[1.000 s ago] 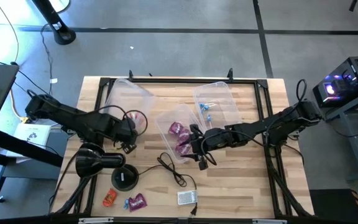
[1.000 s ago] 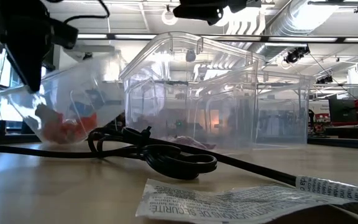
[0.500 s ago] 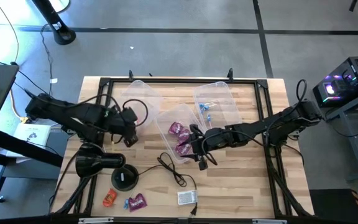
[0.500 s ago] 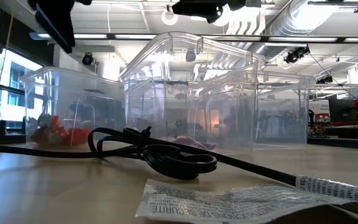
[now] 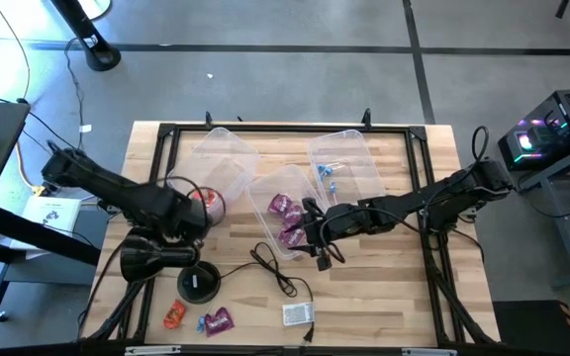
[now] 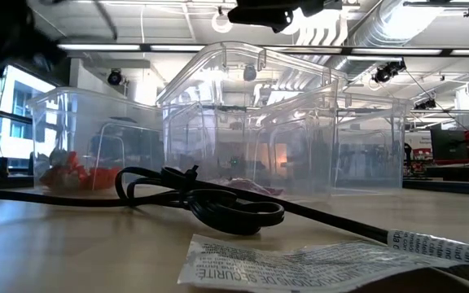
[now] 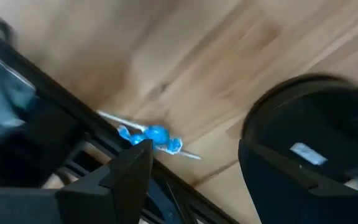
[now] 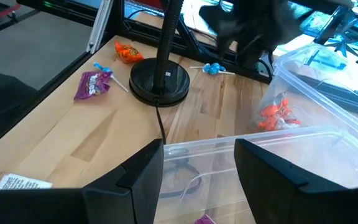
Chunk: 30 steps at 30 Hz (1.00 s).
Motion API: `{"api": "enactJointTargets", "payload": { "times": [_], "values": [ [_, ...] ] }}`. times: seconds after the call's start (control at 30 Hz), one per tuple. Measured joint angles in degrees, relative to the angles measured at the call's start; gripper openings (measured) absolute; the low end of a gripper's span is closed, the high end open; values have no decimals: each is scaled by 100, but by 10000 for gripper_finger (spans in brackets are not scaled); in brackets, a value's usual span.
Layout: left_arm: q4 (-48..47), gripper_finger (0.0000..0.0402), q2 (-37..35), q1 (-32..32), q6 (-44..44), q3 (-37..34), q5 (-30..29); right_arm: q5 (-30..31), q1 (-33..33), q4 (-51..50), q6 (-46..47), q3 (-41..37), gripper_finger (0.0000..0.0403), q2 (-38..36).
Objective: Sort candy
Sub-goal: Put the blue candy into the right transparent bin
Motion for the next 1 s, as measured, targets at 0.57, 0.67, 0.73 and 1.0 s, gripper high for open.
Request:
{"api": "enactJointTargets", "payload": {
  "times": [0.57,0.67,0.73,1.0],
  "values": [
    [1122,229,380,-818,-1000,-851,-145,2,0,-111,37,-4,193,2],
    [2248,229,381,-1010,-629,-849,-47,2,0,-111,22,-4,193,2],
    [2789,229,384,-1107,-682,-847,-6,2,0,-109,2,-4,193,2],
    [970,229,682,-1282,-1948,-862,0,2,0,-111,43,-4,193,4]
  ]
}}
